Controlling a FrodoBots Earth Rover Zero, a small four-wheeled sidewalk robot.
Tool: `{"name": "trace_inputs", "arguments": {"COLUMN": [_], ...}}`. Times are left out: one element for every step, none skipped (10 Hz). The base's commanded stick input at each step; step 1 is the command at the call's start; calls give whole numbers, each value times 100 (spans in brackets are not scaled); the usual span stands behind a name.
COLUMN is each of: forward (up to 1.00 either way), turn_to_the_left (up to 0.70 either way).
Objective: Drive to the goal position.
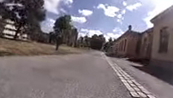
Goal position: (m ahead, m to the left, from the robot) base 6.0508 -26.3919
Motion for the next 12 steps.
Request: {"name": "trace_inputs", "arguments": {"forward": [0, 0, 0, 0, 0, 0, 0, 0, 0, 0, 0, 0], "turn_to_the_left": [-85, -85, -85, -85, -85, -85, -85, -85, -85, -85, -85, -85]}}
